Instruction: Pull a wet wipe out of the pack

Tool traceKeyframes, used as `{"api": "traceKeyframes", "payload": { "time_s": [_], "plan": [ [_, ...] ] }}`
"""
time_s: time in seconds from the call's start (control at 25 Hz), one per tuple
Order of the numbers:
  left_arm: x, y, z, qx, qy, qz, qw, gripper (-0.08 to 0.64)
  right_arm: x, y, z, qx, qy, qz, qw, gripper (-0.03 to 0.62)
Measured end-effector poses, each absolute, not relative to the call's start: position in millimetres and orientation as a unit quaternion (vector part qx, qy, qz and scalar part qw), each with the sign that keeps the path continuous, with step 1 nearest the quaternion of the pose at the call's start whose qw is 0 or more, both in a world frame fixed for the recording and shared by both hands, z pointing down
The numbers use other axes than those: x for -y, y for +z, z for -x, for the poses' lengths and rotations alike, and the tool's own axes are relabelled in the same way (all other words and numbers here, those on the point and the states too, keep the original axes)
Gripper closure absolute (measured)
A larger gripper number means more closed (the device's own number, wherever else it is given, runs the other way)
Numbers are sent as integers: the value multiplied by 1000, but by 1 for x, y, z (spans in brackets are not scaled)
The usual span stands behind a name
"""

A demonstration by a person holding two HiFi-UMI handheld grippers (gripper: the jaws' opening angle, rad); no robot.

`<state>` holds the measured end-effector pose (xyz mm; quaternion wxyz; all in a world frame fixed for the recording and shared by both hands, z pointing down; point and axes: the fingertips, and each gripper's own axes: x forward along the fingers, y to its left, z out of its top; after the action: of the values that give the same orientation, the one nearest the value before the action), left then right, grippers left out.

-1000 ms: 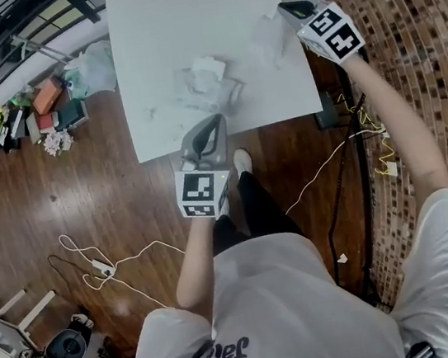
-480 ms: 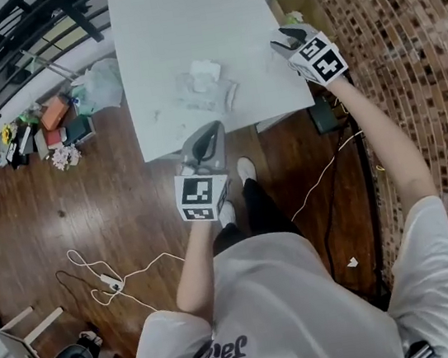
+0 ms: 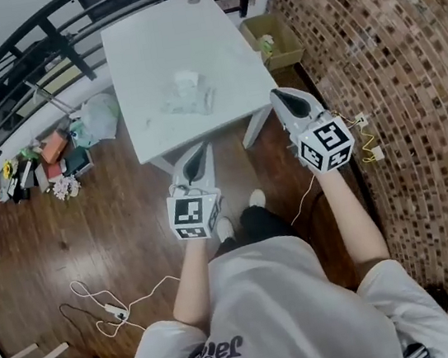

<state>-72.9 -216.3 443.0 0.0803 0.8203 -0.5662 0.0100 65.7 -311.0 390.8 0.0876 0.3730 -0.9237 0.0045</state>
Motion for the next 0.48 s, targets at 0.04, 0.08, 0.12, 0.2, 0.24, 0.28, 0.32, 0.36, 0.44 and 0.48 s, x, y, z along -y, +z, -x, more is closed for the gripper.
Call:
{"api": "traceKeyframes", "payload": {
  "time_s": [0.04,0.08,0.12,0.2,0.24,0.28,0.32,0.36,0.44,0.48],
  "plan": [
    [208,441,69,567,6,-819,83,545,290,394,-67,924,19,-375,72,600],
    [201,437,64,568,2,-819,84,545,271,396,-69,924,34,-377,56,600],
    [195,431,58,571,-2,-817,80,545,255,397,-71,924,48,-378,38,600],
    [184,416,47,583,-9,-810,65,545,229,395,-79,924,70,-377,4,600],
    [180,406,41,592,-11,-804,56,545,219,392,-82,924,74,-374,-7,600],
    [175,397,36,601,-12,-797,50,545,210,390,-85,926,75,-370,-12,600],
    [168,390,31,610,-12,-791,46,545,201,389,-88,927,75,-366,-12,600],
    [159,385,24,618,-11,-785,45,545,190,389,-94,929,77,-362,-8,600],
    [146,380,3,636,-8,-770,40,545,172,389,-113,931,82,-355,-2,600],
    [143,378,-9,649,-8,-760,34,545,167,390,-125,932,84,-352,0,600]
  ]
}}
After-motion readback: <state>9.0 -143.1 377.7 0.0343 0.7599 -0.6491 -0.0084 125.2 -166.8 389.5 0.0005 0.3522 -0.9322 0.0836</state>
